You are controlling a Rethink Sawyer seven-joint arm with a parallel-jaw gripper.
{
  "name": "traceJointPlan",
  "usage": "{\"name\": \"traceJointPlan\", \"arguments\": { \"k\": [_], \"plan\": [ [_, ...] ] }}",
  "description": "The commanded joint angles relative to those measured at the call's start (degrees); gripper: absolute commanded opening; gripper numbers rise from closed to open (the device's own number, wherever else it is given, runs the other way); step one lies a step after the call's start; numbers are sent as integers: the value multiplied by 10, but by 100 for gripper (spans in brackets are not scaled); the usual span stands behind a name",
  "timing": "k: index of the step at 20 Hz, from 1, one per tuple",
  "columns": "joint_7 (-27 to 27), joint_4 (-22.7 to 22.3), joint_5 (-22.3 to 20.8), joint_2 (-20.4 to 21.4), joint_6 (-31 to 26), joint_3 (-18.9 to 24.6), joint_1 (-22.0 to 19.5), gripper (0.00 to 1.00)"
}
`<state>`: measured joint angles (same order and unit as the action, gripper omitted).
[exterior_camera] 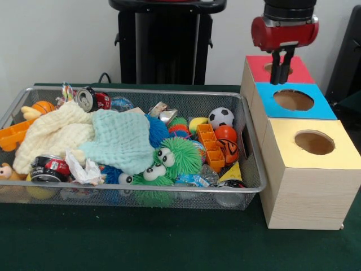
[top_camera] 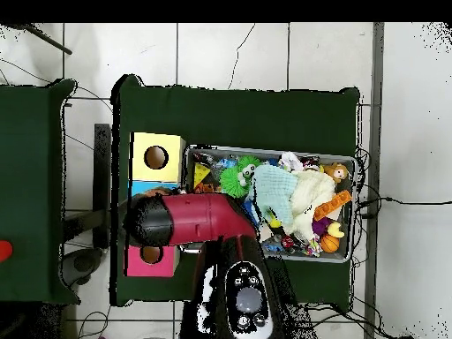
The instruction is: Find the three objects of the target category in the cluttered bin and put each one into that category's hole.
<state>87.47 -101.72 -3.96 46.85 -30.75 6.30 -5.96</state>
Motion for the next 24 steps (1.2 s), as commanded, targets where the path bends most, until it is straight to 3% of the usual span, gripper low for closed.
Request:
{"name": "traceJointPlan", "arguments": {
  "k": [1,8,19,24],
  "plan": [
    [-33,5,-7,-8,-55,66,-62,0],
    [-56,7,-38,-26,-29,89,-106,0],
    [-44,52,-93,-89,13,89,-126,0],
    [-13,82,-115,-125,41,76,-125,0]
  ]
}}
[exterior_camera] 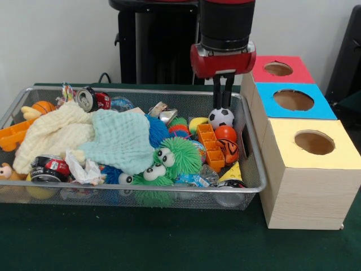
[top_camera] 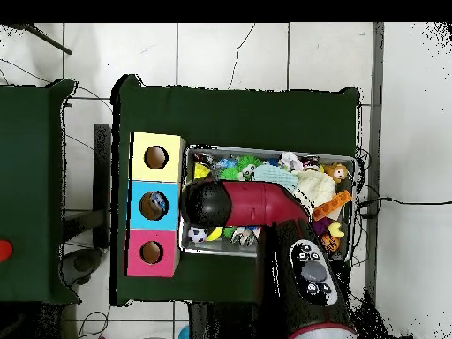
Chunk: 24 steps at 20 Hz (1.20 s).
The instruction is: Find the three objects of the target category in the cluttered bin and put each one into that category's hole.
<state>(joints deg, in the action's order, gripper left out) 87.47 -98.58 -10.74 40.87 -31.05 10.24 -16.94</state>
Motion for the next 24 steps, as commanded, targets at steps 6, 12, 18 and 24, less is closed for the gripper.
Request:
{"name": "traceJointPlan", "arguments": {
  "k": [6,12,18,24],
  "plan": [
    [21,70,-41,-93,59,30,-24,0],
    [70,74,-11,-107,79,16,-35,0],
    [121,72,26,-105,67,-9,-30,0],
    [145,79,61,-108,58,-26,-20,0]
  ]
}}
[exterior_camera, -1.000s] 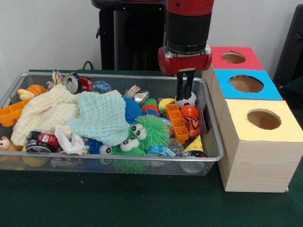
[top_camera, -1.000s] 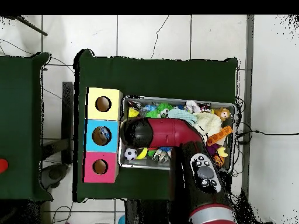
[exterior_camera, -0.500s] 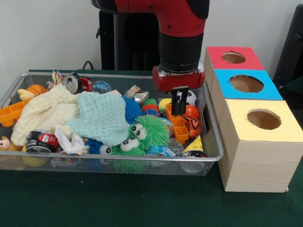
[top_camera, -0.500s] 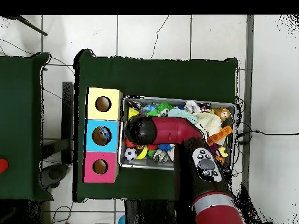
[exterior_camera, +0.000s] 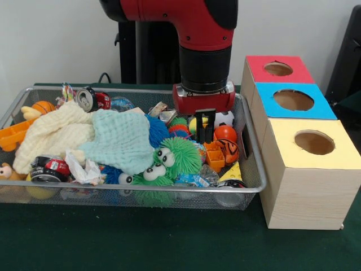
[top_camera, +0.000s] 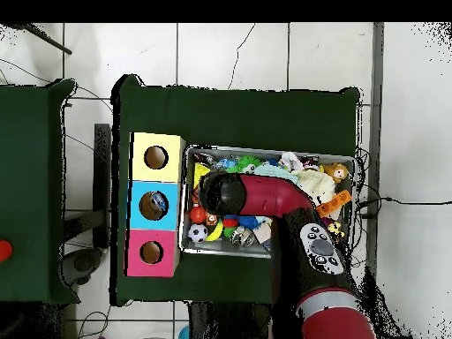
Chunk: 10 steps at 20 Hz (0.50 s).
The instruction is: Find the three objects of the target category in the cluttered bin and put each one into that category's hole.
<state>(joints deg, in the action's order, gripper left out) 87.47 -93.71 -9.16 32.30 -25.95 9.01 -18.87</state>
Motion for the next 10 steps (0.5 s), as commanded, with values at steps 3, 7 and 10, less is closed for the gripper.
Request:
{"name": "traceJointPlan", "arguments": {
  "k": [3,7,10],
  "plan": [
    [172,42,69,-23,-6,-40,18,0],
    [198,57,106,-26,-25,-72,42,0],
    [218,69,135,-29,-39,-95,58,0]
  ]
}}
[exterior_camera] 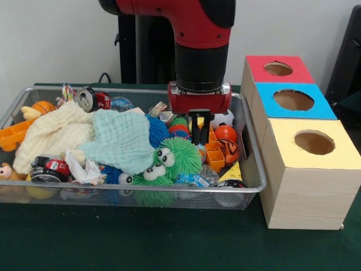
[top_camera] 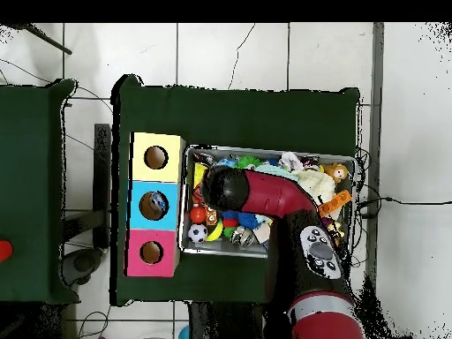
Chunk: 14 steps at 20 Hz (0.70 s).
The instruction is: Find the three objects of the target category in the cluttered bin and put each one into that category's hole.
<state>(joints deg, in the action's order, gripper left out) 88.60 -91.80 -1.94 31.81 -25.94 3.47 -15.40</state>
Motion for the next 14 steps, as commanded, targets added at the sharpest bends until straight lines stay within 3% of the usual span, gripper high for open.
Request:
{"name": "traceJointPlan", "arguments": {
  "k": [1,9,14],
  "plan": [
    [214,54,75,-24,-43,-47,28,0],
    [269,86,144,-25,-72,-97,66,0],
    [296,86,174,-28,-55,-106,74,0]
  ]
}}
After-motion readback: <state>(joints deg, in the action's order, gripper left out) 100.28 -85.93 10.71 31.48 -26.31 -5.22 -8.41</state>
